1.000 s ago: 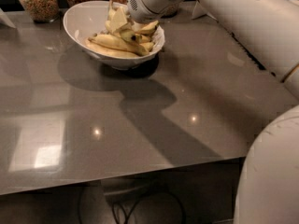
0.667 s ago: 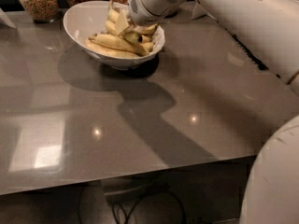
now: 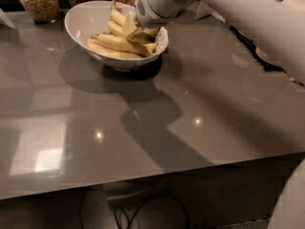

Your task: Pick banana from white bowl

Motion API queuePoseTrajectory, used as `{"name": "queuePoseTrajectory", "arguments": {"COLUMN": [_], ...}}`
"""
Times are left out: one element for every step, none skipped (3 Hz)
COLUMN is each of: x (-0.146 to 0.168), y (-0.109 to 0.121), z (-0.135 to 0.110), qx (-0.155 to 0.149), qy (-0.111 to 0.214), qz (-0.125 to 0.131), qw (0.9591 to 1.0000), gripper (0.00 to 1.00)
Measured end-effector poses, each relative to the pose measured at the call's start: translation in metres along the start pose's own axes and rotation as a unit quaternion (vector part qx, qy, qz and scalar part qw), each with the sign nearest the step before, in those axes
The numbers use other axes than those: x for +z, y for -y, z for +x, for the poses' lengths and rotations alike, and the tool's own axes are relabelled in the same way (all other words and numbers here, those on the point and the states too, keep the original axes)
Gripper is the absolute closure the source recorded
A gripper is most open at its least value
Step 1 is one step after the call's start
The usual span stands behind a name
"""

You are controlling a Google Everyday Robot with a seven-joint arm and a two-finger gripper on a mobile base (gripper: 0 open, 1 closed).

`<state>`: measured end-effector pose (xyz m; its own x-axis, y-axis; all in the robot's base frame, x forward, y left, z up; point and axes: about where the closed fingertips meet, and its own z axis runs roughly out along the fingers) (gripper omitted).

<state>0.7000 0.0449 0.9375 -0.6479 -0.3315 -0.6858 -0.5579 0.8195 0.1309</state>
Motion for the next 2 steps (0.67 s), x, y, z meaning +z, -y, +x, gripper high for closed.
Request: {"name": "queuePoseTrajectory", "arguments": {"x": [-0.018, -0.037], "y": [-0.009, -0.017], "z": [-0.011, -0.024], "qx": [-0.041, -0.058], "qy": [0.053, 0.123], "qz": [-0.011, -0.067], "qw": [0.9977, 0.9884], "gripper": [1.00, 1.00]}}
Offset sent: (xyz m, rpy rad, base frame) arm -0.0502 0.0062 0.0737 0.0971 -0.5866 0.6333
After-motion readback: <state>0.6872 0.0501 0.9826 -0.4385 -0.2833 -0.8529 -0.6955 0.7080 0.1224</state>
